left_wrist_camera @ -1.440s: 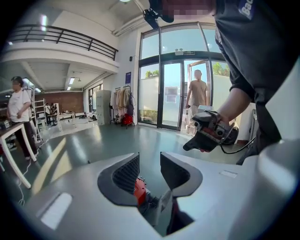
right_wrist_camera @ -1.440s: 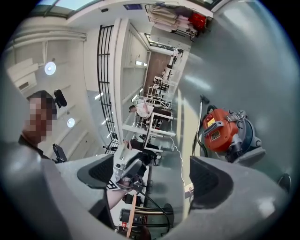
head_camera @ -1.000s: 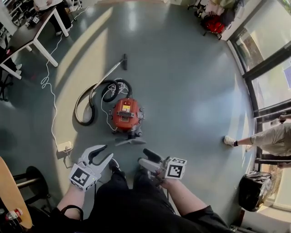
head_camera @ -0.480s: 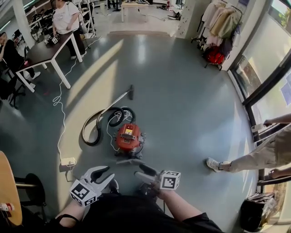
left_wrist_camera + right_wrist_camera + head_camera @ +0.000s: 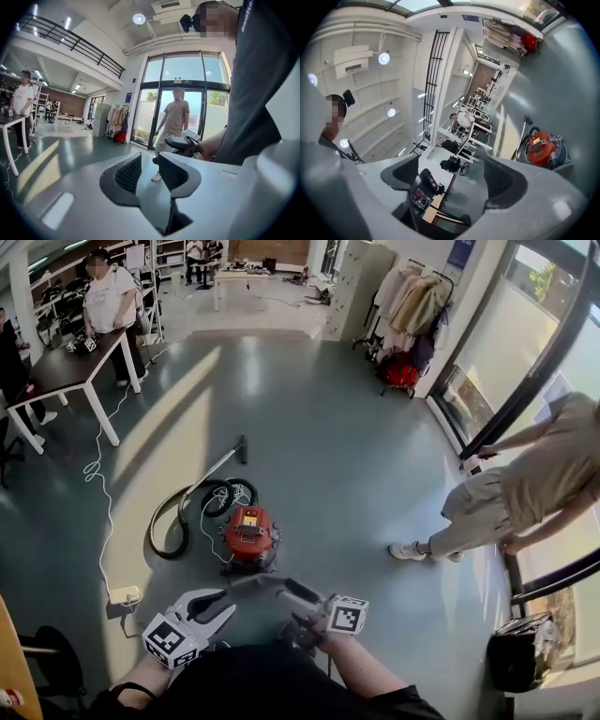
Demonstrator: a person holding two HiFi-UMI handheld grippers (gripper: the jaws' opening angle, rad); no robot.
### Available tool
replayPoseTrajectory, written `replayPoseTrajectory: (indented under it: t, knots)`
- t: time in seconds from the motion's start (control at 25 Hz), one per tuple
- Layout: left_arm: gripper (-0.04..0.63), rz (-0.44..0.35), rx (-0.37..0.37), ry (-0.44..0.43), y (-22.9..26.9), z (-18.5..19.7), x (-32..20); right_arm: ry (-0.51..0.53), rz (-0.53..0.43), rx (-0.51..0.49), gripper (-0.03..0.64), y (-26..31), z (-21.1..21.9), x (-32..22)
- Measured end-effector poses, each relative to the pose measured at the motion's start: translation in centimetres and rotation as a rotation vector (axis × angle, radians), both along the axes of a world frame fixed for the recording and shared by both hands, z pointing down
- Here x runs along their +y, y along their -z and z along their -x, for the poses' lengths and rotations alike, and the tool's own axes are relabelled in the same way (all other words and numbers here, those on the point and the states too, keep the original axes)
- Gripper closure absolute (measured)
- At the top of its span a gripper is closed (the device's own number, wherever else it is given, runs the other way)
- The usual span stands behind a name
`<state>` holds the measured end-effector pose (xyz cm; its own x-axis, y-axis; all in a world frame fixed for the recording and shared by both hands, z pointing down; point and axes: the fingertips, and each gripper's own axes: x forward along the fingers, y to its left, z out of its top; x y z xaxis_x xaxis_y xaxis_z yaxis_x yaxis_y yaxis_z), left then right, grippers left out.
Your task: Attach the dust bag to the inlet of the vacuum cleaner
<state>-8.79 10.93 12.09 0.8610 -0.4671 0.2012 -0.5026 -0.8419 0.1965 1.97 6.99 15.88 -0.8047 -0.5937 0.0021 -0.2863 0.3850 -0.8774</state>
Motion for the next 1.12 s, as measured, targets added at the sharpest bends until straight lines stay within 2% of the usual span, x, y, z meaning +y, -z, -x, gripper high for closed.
replayPoseTrajectory:
  t: [0.2,0.44,0.64,0.92,1.0,1.12]
  knots:
    - [0.480,-0.035,0.036,-0.060,0.8,2.6,2.9,-0.021,-0.041,0.060,0.206,1.9,3.6,2.7]
    - [0.494,-0.051,0.073,-0.122,1.1,3.8,5.6,-0.037,-0.056,0.096,0.246,3.5,6.3,5.8]
    - [0.500,-0.067,0.077,-0.113,1.5,3.8,7.0,-0.020,-0.074,0.071,0.305,4.3,6.9,7.4]
    - [0.505,-0.036,0.062,-0.030,1.6,0.3,9.1,0.042,-0.087,0.043,0.336,3.8,4.0,9.1]
    - [0.506,-0.027,0.059,-0.015,2.1,-1.5,9.9,0.055,-0.101,0.044,0.364,3.9,2.2,9.8]
    - [0.511,-0.027,0.050,0.017,2.7,-4.0,11.0,0.067,-0.123,0.034,0.439,3.7,-0.2,10.9]
